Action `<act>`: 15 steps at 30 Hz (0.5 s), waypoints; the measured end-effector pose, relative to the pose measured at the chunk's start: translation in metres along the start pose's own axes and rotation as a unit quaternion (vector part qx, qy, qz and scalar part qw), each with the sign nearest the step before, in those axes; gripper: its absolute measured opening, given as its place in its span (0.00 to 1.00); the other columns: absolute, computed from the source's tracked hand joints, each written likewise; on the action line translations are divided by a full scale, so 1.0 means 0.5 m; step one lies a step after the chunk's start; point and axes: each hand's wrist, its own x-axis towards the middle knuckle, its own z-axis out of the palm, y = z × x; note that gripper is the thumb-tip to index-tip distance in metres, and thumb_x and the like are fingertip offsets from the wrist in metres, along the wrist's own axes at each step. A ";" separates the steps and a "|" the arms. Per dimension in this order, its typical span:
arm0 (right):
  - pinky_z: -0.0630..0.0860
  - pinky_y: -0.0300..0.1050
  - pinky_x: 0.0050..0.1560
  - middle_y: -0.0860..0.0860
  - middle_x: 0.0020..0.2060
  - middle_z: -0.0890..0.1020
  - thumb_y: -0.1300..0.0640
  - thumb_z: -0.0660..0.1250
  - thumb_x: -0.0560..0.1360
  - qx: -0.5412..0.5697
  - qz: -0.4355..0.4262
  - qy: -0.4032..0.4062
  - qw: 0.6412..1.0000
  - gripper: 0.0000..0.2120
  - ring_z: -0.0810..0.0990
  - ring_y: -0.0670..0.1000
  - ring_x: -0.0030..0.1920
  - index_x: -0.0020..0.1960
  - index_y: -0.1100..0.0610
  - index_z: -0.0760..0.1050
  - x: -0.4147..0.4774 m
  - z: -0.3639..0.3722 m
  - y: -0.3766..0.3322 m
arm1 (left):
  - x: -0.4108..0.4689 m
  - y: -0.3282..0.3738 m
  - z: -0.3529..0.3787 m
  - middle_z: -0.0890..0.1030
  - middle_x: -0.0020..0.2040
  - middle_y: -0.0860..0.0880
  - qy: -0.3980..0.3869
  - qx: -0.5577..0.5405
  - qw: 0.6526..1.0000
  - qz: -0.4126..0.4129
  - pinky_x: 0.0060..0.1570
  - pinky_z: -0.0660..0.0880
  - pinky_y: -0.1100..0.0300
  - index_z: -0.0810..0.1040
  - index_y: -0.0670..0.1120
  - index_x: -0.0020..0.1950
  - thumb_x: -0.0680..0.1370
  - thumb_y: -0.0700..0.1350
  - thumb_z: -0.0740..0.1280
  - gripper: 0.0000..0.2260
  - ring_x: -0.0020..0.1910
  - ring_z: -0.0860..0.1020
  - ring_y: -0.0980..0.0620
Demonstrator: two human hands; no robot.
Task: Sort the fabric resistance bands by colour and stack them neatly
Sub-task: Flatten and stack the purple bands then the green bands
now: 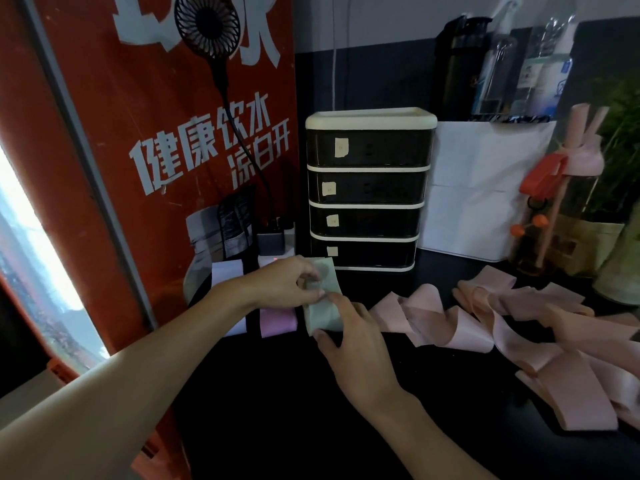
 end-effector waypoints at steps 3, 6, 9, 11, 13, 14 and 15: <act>0.70 0.30 0.49 0.45 0.53 0.72 0.57 0.70 0.75 0.013 0.003 0.003 1.000 0.25 0.73 0.42 0.51 0.68 0.42 0.67 0.002 -0.001 0.003 | 0.002 0.002 0.001 0.74 0.66 0.49 -0.012 0.024 1.000 0.000 0.65 0.72 0.54 0.75 0.43 0.69 0.80 0.51 0.68 0.20 0.63 0.74 0.52; 0.70 0.29 0.49 0.45 0.53 0.73 0.58 0.71 0.75 0.017 0.002 0.004 1.000 0.26 0.74 0.42 0.50 0.68 0.42 0.68 0.004 0.001 0.003 | 0.001 0.003 0.002 0.74 0.67 0.48 -0.005 0.029 1.000 0.001 0.66 0.71 0.56 0.74 0.43 0.70 0.80 0.51 0.67 0.20 0.64 0.74 0.52; 0.70 0.30 0.51 0.46 0.54 0.73 0.58 0.71 0.75 0.018 0.003 0.001 1.000 0.26 0.74 0.42 0.51 0.69 0.43 0.67 0.003 0.000 0.002 | -0.006 0.009 0.000 0.76 0.66 0.48 0.002 0.016 1.000 0.000 0.65 0.72 0.57 0.76 0.43 0.68 0.80 0.50 0.68 0.19 0.63 0.75 0.52; 0.70 0.30 0.50 0.46 0.54 0.73 0.59 0.70 0.75 0.013 0.003 0.001 1.000 0.26 0.73 0.42 0.51 0.69 0.43 0.67 0.002 -0.002 0.002 | -0.013 0.016 -0.002 0.77 0.64 0.50 0.017 0.000 1.000 0.001 0.64 0.72 0.57 0.77 0.43 0.67 0.80 0.50 0.68 0.18 0.62 0.75 0.53; 0.70 0.28 0.48 0.47 0.54 0.73 0.60 0.70 0.75 0.011 0.000 0.003 1.000 0.26 0.73 0.42 0.50 0.69 0.44 0.68 0.001 -0.003 0.002 | -0.022 0.022 -0.001 0.76 0.61 0.50 0.031 -0.002 0.999 0.005 0.62 0.73 0.55 0.78 0.45 0.66 0.80 0.50 0.68 0.17 0.59 0.76 0.53; 0.69 0.27 0.47 0.47 0.55 0.73 0.60 0.70 0.75 0.012 -0.001 0.005 1.000 0.26 0.73 0.42 0.49 0.69 0.45 0.68 0.001 -0.003 0.002 | -0.026 0.023 0.000 0.76 0.60 0.50 0.031 -0.001 0.999 0.009 0.62 0.73 0.55 0.78 0.45 0.65 0.80 0.49 0.68 0.16 0.58 0.76 0.52; 0.69 0.25 0.47 0.47 0.55 0.72 0.61 0.70 0.75 0.011 -0.002 0.008 1.000 0.26 0.73 0.41 0.49 0.69 0.46 0.68 0.001 -0.002 0.001 | -0.030 0.025 0.002 0.76 0.59 0.49 0.023 0.002 1.000 0.012 0.61 0.73 0.55 0.79 0.45 0.63 0.80 0.49 0.68 0.14 0.57 0.76 0.52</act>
